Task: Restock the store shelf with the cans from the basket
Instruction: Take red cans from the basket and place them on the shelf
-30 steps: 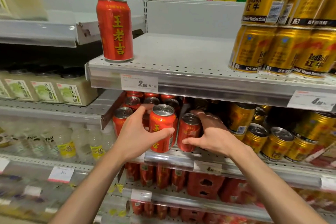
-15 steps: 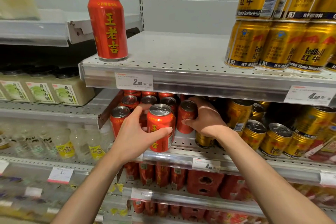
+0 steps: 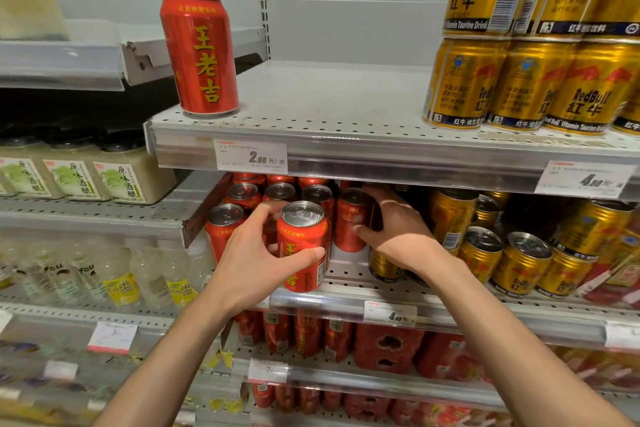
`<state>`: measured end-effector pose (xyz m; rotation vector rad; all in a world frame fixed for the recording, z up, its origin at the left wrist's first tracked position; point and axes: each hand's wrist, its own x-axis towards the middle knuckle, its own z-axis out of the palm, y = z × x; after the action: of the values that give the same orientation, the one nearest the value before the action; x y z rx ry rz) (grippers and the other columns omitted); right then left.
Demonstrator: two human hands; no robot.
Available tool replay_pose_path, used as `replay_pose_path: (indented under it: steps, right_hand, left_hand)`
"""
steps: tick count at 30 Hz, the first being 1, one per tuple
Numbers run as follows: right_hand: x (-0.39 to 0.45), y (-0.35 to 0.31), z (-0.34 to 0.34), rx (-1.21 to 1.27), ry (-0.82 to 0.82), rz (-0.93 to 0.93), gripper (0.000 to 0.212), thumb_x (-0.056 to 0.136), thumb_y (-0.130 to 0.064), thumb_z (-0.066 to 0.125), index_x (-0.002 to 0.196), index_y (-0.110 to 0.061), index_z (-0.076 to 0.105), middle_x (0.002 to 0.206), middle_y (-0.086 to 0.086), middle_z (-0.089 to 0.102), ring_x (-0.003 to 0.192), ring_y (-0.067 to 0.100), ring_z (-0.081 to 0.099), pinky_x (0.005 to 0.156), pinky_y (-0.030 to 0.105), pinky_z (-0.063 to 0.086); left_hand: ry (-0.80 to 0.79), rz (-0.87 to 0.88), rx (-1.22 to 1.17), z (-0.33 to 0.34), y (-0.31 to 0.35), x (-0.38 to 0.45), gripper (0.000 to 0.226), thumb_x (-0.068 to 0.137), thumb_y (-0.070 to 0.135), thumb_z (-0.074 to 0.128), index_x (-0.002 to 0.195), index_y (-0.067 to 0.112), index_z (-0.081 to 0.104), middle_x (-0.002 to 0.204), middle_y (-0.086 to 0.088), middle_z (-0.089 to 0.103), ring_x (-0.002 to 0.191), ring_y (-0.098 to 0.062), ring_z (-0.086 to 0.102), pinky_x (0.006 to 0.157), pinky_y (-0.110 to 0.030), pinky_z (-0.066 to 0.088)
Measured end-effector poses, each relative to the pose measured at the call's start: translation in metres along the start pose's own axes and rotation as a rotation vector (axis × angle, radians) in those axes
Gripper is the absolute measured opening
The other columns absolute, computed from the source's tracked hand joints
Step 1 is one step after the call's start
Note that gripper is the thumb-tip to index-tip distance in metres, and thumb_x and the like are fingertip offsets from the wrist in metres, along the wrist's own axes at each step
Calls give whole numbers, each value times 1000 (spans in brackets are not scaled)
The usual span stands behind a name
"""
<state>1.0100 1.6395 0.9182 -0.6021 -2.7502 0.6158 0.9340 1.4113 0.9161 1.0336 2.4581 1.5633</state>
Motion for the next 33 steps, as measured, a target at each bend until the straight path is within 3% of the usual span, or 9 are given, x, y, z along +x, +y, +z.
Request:
replay_pose_path:
  steps: [4,7,8,10,14,18,22,28,33]
  right_hand:
    - [-35,19,-4,-15,81,-113,58,93,-34,71,146,-23,51,144,-2,56,134,17,51,110,28,41]
    - [-58,40,3,-93,201,-126,33,92,-33,71,117,-11,70,100,1,70,90,14,62,80,25,48]
    - [-62,44,7,-135,267,-133,28,90,-32,74,103,-8,72,81,-1,64,75,13,56,69,26,45]
    - [-66,51,14,-193,356,-156,23,86,-28,80,88,-7,71,67,-5,53,62,11,47,58,26,41]
    - [-67,57,26,-183,402,-142,20,82,-20,82,94,-6,74,73,6,69,66,25,65,59,32,50]
    - [-66,56,36,-153,421,-116,20,77,-14,85,83,-5,68,66,7,62,61,29,62,58,28,37]
    - [-66,57,36,-118,417,-106,16,83,-16,80,87,-5,68,71,7,63,66,28,61,62,28,38]
    - [-67,55,35,-111,410,-123,13,87,-17,76,89,-7,68,75,6,64,70,26,61,64,30,41]
    - [-68,49,31,-125,426,-152,12,82,-10,78,84,-8,66,71,3,63,65,24,60,60,30,44]
  left_hand:
    - [-42,92,51,3,7,2,77,69,46,89,134,45,48,121,28,62,113,14,56,93,-13,45]
    - [-127,167,105,10,17,7,77,71,51,86,138,46,47,125,28,62,117,10,57,100,-22,47]
    - [-153,187,130,13,20,10,75,71,53,85,137,45,48,125,27,62,117,7,58,101,-26,49]
    - [-200,206,185,18,25,17,71,71,55,83,133,41,51,121,24,64,115,4,60,101,-30,51]
    - [-229,254,398,32,34,34,73,70,63,79,131,39,46,117,14,64,114,-10,60,99,-29,46]
    - [-305,265,600,45,34,47,77,74,67,72,136,33,41,124,0,64,122,-23,52,108,-34,29]
    - [-328,323,691,56,23,60,76,71,72,65,131,30,43,117,0,66,120,-25,53,107,-38,30]
    - [-322,320,819,62,19,66,90,75,75,65,145,23,44,146,-5,51,141,-26,32,117,-44,21]
    - [-334,318,878,58,18,67,91,78,77,60,149,22,44,152,-5,43,145,-25,27,118,-46,20]
